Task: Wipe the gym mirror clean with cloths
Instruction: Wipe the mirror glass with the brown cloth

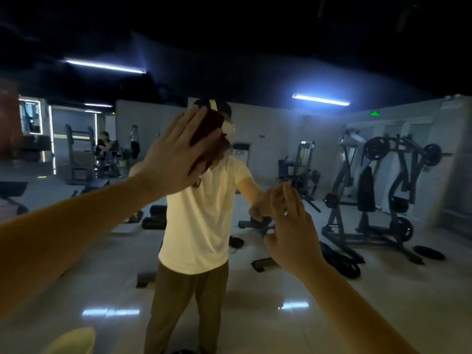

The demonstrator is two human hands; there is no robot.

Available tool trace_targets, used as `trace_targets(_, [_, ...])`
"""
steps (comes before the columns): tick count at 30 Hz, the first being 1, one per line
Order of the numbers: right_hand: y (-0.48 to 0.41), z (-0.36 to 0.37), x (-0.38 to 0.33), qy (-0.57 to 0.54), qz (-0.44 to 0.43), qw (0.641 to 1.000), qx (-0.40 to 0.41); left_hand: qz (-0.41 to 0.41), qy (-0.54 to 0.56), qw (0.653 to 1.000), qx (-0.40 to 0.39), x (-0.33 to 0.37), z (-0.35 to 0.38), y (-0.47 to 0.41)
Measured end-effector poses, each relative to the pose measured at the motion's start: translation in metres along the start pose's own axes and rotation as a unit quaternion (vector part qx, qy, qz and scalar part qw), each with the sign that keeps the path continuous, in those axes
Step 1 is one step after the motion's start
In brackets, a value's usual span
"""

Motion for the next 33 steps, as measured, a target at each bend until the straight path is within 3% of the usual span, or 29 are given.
trace_targets(2, [-0.010,-0.016,-0.003,0.003,0.019,0.999,0.037,-0.028,0.018,0.999,0.030,0.013,0.002,0.002])
trace_targets(4, [-0.030,-0.040,-0.015,-0.003,0.003,0.995,0.099,0.034,0.041,0.996,-0.076,0.057,0.037,0.032])
trace_targets(6, [-0.059,-0.063,-0.028,0.004,-0.008,0.992,0.129,0.151,-0.013,0.978,-0.146,0.085,0.064,0.074])
trace_targets(9, [-0.093,-0.073,-0.034,0.027,-0.001,0.986,0.164,0.234,-0.067,0.963,-0.114,0.053,0.049,0.065])
trace_targets(12, [-0.099,-0.060,-0.034,0.044,0.004,0.984,0.175,0.137,-0.068,0.988,-0.004,-0.023,-0.010,-0.004])
trace_targets(15, [-0.099,-0.058,-0.031,0.042,-0.002,0.982,0.186,-0.061,-0.109,0.990,0.062,-0.120,-0.045,-0.055])
trace_targets(17, [-0.098,-0.060,-0.028,0.035,-0.006,0.981,0.190,-0.181,-0.040,0.977,0.110,-0.140,-0.050,-0.064])
trace_targets(19, [-0.099,-0.061,-0.027,0.030,-0.016,0.981,0.191,-0.245,0.010,0.957,0.154,-0.114,-0.047,-0.066])
trace_targets(22, [-0.101,-0.069,-0.026,0.001,-0.021,0.978,0.209,-0.132,0.020,0.983,0.124,-0.021,-0.010,-0.066])
trace_targets(24, [-0.104,-0.082,-0.025,-0.031,-0.007,0.973,0.229,-0.014,0.003,0.999,0.031,0.040,0.014,-0.055])
trace_targets(26, [-0.110,-0.099,-0.025,-0.032,0.008,0.967,0.254,0.094,-0.026,0.993,-0.061,0.057,0.028,-0.043])
trace_targets(28, [-0.121,-0.112,-0.026,0.003,0.008,0.962,0.274,0.145,-0.074,0.986,-0.043,0.029,0.017,-0.046])
trace_targets(30, [-0.134,-0.117,-0.022,0.029,0.013,0.960,0.280,0.081,-0.115,0.990,0.013,-0.029,-0.009,-0.060])
trace_targets(33, [-0.144,-0.109,-0.012,0.057,0.017,0.958,0.279,-0.090,-0.145,0.984,0.046,-0.126,-0.048,-0.068])
Point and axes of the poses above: each hand's wrist, its own y-axis away from the middle knuckle, its own z-axis out of the palm, x = y × z, the point moved 8 cm from there along -y, towards the middle knuckle, and after that the axes turned 1 degree about x, right-handed, at the moved point
